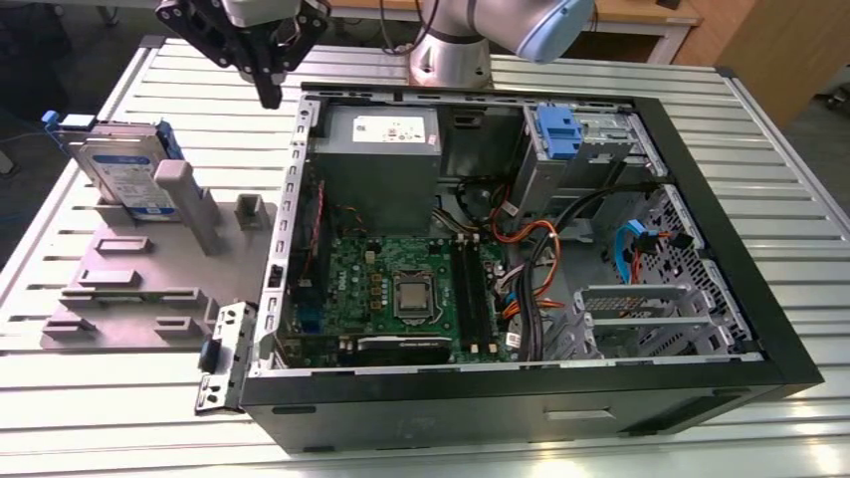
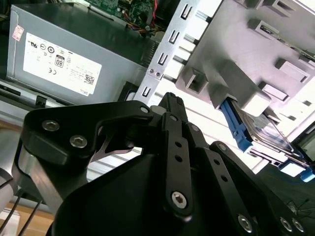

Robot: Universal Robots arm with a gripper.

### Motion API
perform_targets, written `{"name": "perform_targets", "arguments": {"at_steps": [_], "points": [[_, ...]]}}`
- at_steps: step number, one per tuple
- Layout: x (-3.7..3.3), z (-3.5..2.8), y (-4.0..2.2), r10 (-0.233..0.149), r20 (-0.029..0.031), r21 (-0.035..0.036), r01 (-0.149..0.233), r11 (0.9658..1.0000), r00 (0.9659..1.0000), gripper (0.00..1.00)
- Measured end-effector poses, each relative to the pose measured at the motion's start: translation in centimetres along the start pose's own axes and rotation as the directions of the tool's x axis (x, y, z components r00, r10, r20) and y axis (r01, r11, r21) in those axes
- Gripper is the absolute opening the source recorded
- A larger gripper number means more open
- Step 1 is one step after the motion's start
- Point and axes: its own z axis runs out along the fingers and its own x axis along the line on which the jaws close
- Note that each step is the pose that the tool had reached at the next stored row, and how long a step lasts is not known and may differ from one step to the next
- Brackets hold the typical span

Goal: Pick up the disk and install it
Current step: 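Reach for the disk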

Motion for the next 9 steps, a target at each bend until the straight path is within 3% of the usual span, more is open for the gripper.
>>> {"name": "perform_targets", "arguments": {"at_steps": [9], "points": [[1.24,0.11,-0.10,0.000,0.0001,0.0000,0.000,1.0000,1.0000,0.11]]}}
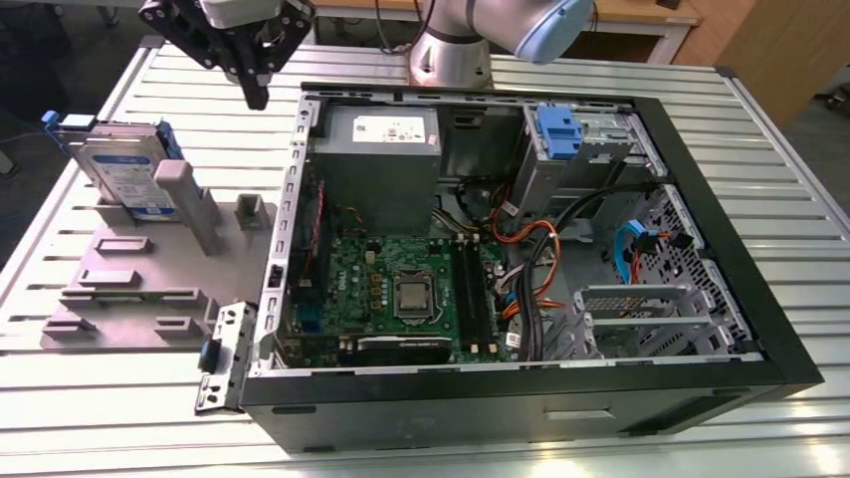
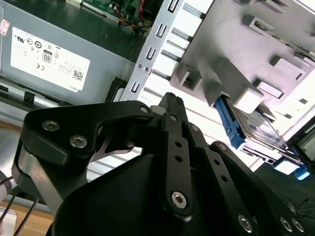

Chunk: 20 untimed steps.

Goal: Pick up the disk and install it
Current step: 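Reach for the disk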

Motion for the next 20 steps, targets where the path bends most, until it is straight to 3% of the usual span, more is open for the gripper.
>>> {"name": "perform_targets", "arguments": {"at_steps": [20], "points": [[2.65,0.28,-0.22,0.000,0.0001,0.0000,0.000,1.0000,1.0000,0.11]]}}
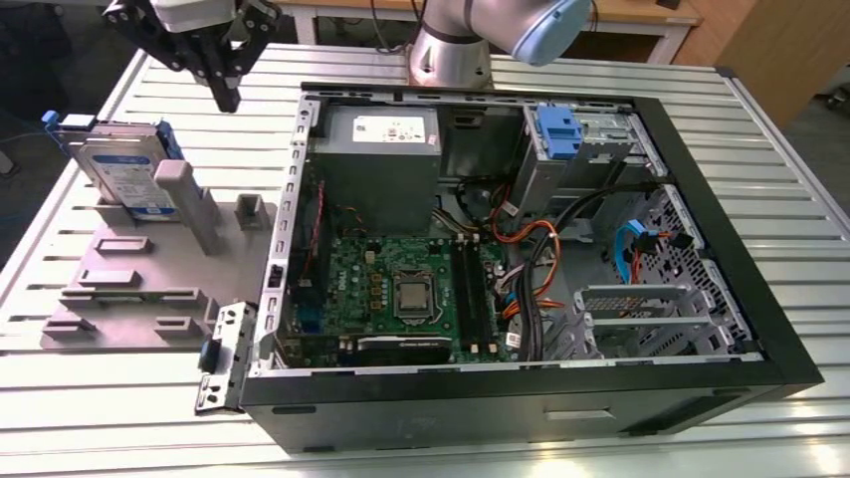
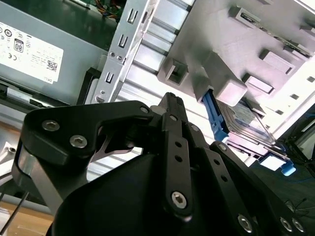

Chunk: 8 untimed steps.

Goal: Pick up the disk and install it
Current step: 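Reach for the disk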

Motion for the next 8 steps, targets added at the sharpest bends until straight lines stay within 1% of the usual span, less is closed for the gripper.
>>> {"name": "perform_targets", "arguments": {"at_steps": [8], "points": [[1.16,0.14,-0.10,0.000,-0.0001,0.0000,0.000,1.0000,1.0000,0.11]]}}
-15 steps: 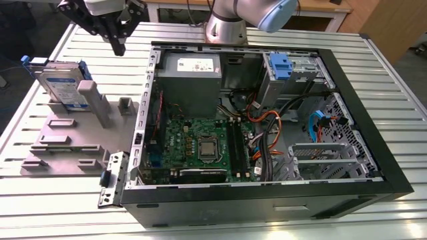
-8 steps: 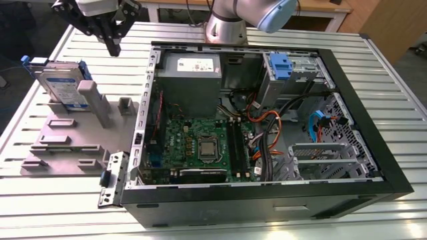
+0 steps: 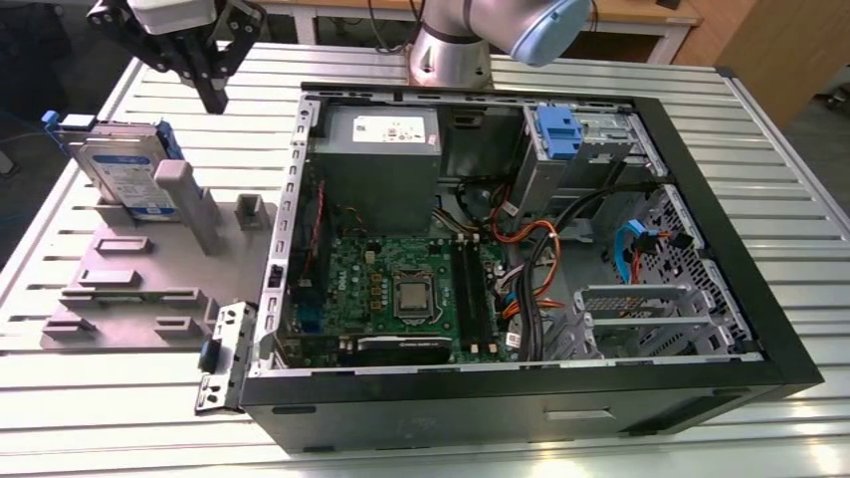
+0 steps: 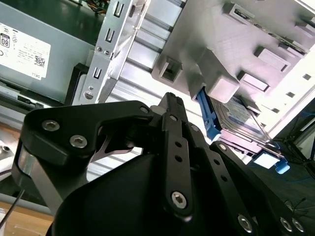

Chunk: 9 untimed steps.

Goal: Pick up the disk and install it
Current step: 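Reach for the disk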

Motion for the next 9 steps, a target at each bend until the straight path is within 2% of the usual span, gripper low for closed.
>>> {"name": "perform_targets", "arguments": {"at_steps": [9], "points": [[0.95,0.13,-0.08,0.000,0.0001,0.0000,0.000,1.0000,1.0000,0.11]]}}
